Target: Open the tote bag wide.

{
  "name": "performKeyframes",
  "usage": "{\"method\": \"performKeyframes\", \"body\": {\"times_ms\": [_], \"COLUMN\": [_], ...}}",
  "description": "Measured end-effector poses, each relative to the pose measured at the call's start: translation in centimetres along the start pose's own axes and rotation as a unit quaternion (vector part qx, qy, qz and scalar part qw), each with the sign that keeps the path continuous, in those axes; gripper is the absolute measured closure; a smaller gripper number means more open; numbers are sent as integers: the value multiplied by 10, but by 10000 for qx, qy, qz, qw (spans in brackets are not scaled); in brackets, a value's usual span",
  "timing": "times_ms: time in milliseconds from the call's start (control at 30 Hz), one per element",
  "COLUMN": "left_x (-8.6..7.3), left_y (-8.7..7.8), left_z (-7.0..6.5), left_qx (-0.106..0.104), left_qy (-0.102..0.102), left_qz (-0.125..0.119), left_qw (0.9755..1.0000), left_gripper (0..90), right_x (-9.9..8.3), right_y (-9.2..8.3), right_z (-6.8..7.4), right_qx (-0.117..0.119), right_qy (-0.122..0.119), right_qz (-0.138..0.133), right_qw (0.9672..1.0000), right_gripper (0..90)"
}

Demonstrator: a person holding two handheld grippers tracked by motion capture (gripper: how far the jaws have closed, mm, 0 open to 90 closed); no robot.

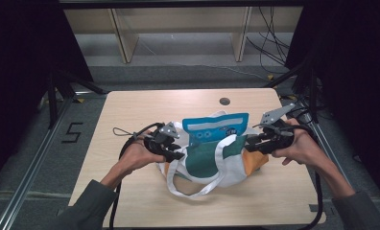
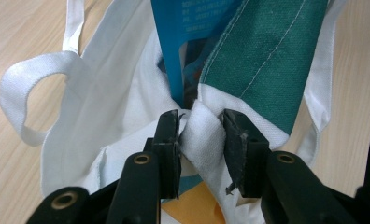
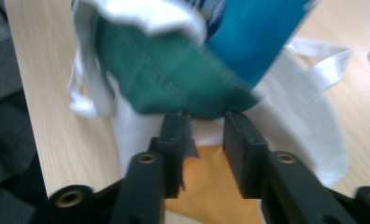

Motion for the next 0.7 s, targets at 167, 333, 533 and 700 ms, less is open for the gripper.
{"method": "performKeyframes", "body": {"times_ms": [167, 333, 533, 700], "left_x": [1, 2, 2, 2], "left_y": [1, 0, 2, 2], "left_z": [-1, -2, 0, -1], "left_qx": [8, 6, -7, 13], "left_qy": [43, 14, 96, 211], "left_qz": [7, -6, -24, -25], "left_qw": [10000, 10000, 10000, 9998], "left_gripper": [672, 672, 677, 686], "right_x": [12, 12, 10, 4], "right_y": [-16, -6, 1, 6], "right_z": [-5, -14, -10, -7], "right_qx": [-74, -10, 267, 222], "right_qy": [108, 151, -210, -227], "right_qz": [-226, -22, 166, 355], "right_qw": [9997, 9999, 9993, 9989], "right_gripper": [559, 500, 807, 774]}}
Point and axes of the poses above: each handheld gripper's, and its own axes: y roughly forward along the jaws, x roughly out of its top, z roughly to its left, the point moved 1 cm from there along y, roughly forward along the jaws, and after that the axes turned 6 degrees about -z, right-handed, at the moved point
